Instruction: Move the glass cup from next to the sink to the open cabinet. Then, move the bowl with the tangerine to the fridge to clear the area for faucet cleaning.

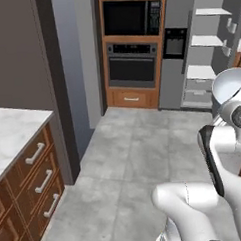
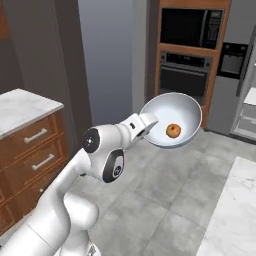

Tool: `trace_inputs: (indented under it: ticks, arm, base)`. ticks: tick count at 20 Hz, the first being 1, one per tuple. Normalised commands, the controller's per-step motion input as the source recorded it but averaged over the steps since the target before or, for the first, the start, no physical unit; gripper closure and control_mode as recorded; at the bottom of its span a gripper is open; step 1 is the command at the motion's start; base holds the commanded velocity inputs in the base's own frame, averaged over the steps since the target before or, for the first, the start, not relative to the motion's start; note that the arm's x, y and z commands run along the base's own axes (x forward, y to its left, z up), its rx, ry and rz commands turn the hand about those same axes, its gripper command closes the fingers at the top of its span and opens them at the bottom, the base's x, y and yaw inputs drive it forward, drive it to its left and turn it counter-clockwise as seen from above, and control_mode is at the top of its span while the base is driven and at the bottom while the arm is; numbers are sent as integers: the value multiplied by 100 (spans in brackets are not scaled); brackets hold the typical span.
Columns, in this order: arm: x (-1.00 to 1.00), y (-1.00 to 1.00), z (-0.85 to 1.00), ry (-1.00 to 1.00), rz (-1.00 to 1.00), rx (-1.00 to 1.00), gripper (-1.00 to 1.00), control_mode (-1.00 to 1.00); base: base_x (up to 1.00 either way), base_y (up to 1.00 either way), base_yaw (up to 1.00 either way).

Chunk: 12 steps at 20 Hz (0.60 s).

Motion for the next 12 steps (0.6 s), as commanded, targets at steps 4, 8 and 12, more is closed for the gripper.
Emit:
trace_inputs:
  ticks: [4,8,12]
  arm:
    - [0,0,0,0,0,0,100,100]
    - [0,0,0,0,0,0,100,100]
    - [0,0,0,0,0,0,100,100]
  base:
    - [100,-68,-1]
    - [100,-41,-6]
    - [100,-44,-13]
